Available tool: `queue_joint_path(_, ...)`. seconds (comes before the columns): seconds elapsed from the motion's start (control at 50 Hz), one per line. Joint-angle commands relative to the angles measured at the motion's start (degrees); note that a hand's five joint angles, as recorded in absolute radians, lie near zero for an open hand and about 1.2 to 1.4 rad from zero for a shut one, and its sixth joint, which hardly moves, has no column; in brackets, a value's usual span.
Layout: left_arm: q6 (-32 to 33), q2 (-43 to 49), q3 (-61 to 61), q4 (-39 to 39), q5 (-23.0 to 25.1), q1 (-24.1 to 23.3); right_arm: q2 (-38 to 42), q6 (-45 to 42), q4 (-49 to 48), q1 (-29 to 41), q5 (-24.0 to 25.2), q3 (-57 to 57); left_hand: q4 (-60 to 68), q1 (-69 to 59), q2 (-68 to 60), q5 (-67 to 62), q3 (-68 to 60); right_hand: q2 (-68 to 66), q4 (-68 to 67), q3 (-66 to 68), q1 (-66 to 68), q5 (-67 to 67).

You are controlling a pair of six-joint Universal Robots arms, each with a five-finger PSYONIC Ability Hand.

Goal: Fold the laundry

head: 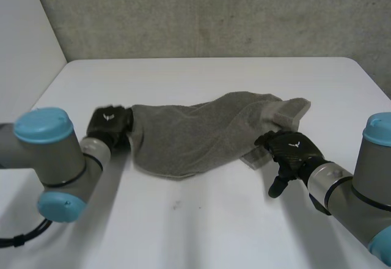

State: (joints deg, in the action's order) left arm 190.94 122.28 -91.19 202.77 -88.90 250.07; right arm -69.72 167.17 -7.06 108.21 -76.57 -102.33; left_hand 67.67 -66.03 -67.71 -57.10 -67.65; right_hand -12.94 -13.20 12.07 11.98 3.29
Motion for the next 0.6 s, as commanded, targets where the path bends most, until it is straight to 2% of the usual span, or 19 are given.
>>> queue_joint_path(0.02,0.22,-19.24,1.36,-2.19,-1.01,-2.21,-0.24,0.26,1.26,0.07,0.02,2.66,12.33,-13.97,-12.29,-12.9,-12.35,2.94,3.2,-2.07,-1.98,-3.29)
queue_joint_path(0.12,0.14,-26.64,6.45,-8.16,-1.19,-5.2,-0.68,0.79,5.92,-0.36,-0.16,4.15,12.33,-13.97,-12.29,-12.9,-12.35,2.94,3.2,-2.07,-1.98,-3.29)
queue_joint_path(0.18,0.14,-27.89,7.96,-10.29,-1.28,-5.91,-1.21,5.53,6.62,-0.28,-0.86,4.24,12.33,-13.97,-12.29,-12.9,-12.35,2.94,3.2,-2.07,-1.98,-3.29)
queue_joint_path(0.22,0.14,-28.59,9.63,-12.22,-1.28,-6.62,-1.29,11.66,7.06,-0.1,-1.48,4.15,12.33,-13.97,-12.29,-12.9,-12.35,2.94,3.2,-2.07,-1.98,-3.29)
queue_joint_path(0.3,0.14,-29.29,14.37,-16.43,-2.5,-9.34,-1.29,14.93,7.15,0.6,-1.39,3.8,12.33,-13.97,-12.29,-12.9,-12.35,2.94,3.2,-2.07,-1.98,-3.29)
queue_joint_path(0.38,0.14,-29.47,16.49,-17.41,-4.53,-10.66,-1.38,15.37,7.06,0.78,-0.78,3.1,12.33,-13.97,-12.29,-12.9,-12.35,2.94,3.2,-2.07,-1.98,-3.29)
queue_joint_path(0.42,0.05,-29.91,18.06,-18.54,-6.28,-12.76,-1.21,15.29,6.97,0.95,-0.95,3.1,12.33,-13.97,-12.29,-12.9,-12.35,2.94,3.2,-2.07,-1.98,-3.29)
queue_joint_path(0.5,0.05,-31.14,18.77,-19.52,-6.9,-15.32,-0.41,14.85,5.92,1.48,-1.48,3.54,12.33,-13.97,-12.29,-12.9,-12.35,2.94,3.2,-2.07,-1.98,-3.29)
queue_joint_path(0.6,0.05,-33.42,19.39,-19.78,-6.99,-17.69,4.42,14.41,1.88,1.74,-2.27,5.82,12.33,-13.97,-12.29,-12.9,-12.35,2.94,3.2,-2.07,-1.98,-3.29)
